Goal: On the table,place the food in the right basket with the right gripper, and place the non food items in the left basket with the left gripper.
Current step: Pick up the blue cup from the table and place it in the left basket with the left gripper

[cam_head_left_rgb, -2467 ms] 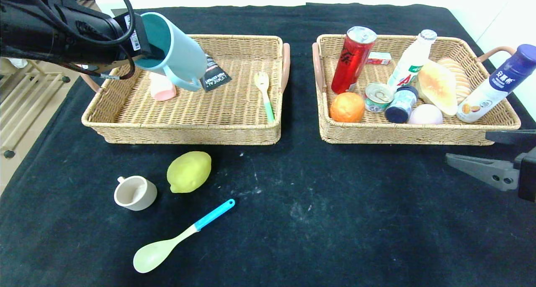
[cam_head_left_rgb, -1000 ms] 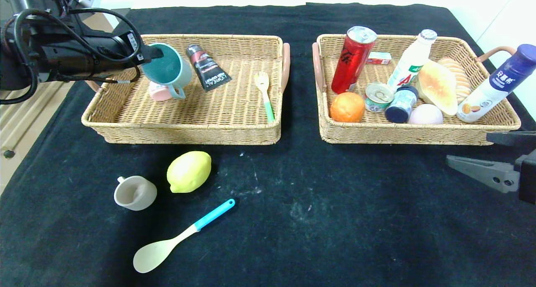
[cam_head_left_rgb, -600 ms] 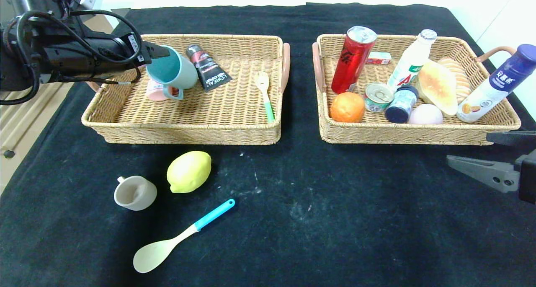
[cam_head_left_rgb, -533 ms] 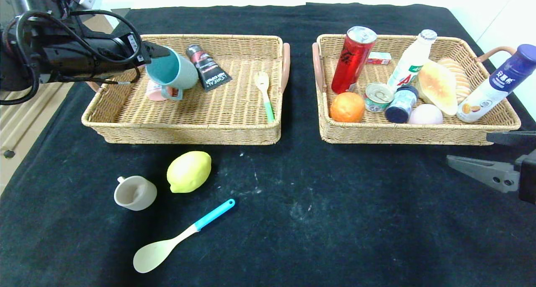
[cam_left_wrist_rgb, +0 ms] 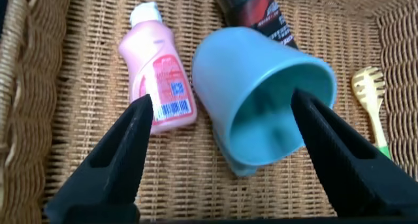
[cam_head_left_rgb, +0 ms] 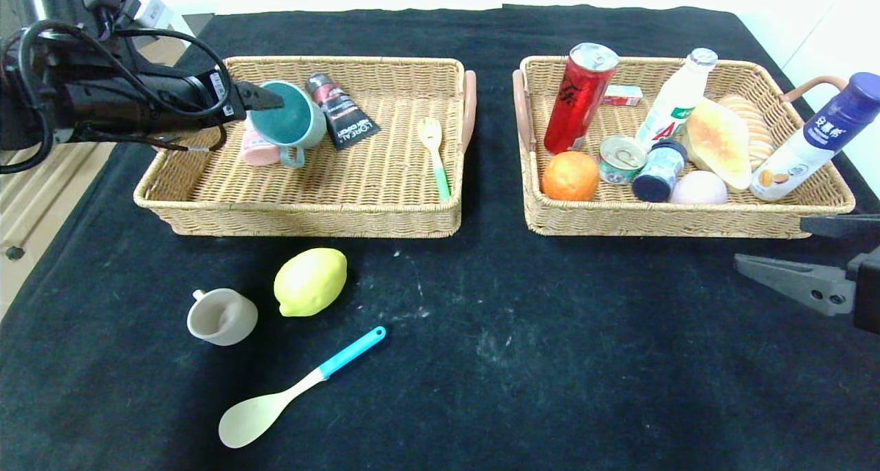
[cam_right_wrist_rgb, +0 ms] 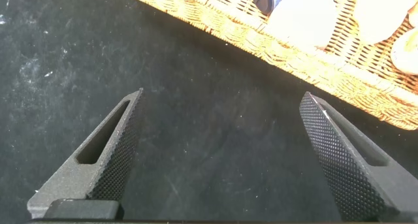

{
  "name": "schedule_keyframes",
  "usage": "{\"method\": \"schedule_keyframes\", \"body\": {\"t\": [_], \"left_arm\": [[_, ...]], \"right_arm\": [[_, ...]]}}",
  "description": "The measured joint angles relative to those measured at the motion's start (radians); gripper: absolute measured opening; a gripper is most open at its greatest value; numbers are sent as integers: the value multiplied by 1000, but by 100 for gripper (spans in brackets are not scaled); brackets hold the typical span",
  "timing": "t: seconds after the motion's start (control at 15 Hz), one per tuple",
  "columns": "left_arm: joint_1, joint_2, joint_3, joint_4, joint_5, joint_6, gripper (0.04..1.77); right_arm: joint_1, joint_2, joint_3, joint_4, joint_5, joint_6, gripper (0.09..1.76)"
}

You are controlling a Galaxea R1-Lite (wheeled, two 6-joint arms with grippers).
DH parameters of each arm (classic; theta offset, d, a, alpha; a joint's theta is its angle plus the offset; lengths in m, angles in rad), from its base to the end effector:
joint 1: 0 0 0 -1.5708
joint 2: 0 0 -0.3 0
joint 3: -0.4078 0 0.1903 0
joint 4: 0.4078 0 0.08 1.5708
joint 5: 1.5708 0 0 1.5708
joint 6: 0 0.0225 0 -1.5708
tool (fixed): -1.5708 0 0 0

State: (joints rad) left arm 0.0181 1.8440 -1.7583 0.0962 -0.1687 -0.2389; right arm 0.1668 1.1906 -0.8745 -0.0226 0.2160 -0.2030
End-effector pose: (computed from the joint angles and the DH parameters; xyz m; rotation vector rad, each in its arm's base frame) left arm 0.3620 0.0028 0.3306 -0.2548 0.1984 -0.1279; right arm 0.1725 0.0339 0.2665 -0.1918 0.2556 0.4086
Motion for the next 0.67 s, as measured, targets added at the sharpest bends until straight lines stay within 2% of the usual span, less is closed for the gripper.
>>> {"method": "schedule_keyframes", "body": {"t": [0.27, 0.67], "left_arm": [[0, -37, 1, 55, 3, 7, 162], [-7, -129, -6, 303, 4, 116, 167]], "right_arm": [[0, -3, 0, 0, 0, 1, 171], [0, -5, 0, 0, 0, 0, 171]]}}
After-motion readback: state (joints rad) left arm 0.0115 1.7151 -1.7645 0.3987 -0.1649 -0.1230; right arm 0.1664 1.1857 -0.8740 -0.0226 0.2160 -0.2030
